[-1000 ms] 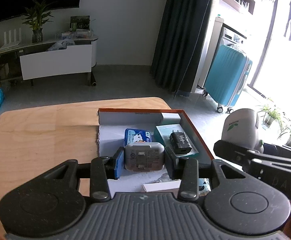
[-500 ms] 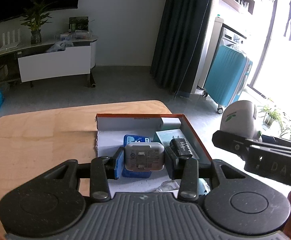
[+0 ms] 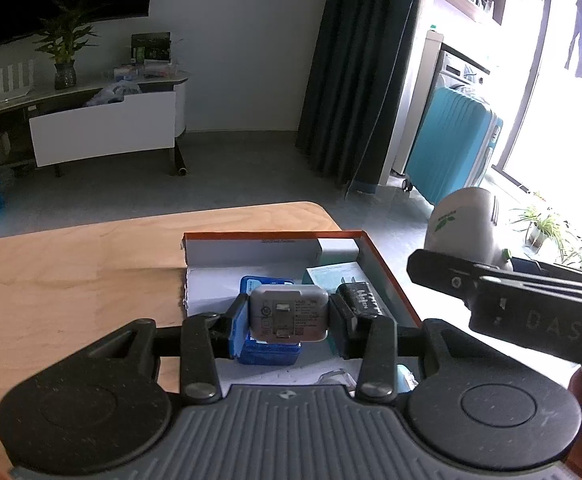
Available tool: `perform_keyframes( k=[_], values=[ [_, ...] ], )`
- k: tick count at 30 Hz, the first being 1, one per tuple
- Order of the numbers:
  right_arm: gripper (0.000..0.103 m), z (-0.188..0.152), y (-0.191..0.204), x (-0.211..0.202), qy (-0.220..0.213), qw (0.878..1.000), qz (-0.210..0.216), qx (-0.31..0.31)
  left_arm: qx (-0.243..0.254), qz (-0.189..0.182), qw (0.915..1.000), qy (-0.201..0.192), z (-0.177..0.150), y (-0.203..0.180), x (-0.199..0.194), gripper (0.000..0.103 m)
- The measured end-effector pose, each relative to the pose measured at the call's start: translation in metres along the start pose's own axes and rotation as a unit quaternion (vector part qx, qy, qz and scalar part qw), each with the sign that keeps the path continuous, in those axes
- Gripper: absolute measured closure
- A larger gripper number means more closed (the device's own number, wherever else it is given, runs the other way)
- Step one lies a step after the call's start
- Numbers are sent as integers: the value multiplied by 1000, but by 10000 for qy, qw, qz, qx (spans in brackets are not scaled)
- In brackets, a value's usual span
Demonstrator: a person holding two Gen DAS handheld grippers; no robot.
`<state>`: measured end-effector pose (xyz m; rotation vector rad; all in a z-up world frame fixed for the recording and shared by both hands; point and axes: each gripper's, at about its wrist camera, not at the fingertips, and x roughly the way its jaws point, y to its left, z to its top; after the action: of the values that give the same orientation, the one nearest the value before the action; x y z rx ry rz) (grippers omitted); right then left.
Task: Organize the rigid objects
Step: 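Lower the white charger cube into the tray and open the left tool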
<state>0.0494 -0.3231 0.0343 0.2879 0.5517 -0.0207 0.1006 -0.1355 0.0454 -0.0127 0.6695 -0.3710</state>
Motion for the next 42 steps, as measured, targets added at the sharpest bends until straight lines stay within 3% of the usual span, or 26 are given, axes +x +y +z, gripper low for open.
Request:
perform_keyframes(
  k=[42],
  values=[
    [23, 16, 8, 29, 218, 9998, -40, 15, -42, -61, 9997, 222, 6, 0, 28, 61]
  ],
)
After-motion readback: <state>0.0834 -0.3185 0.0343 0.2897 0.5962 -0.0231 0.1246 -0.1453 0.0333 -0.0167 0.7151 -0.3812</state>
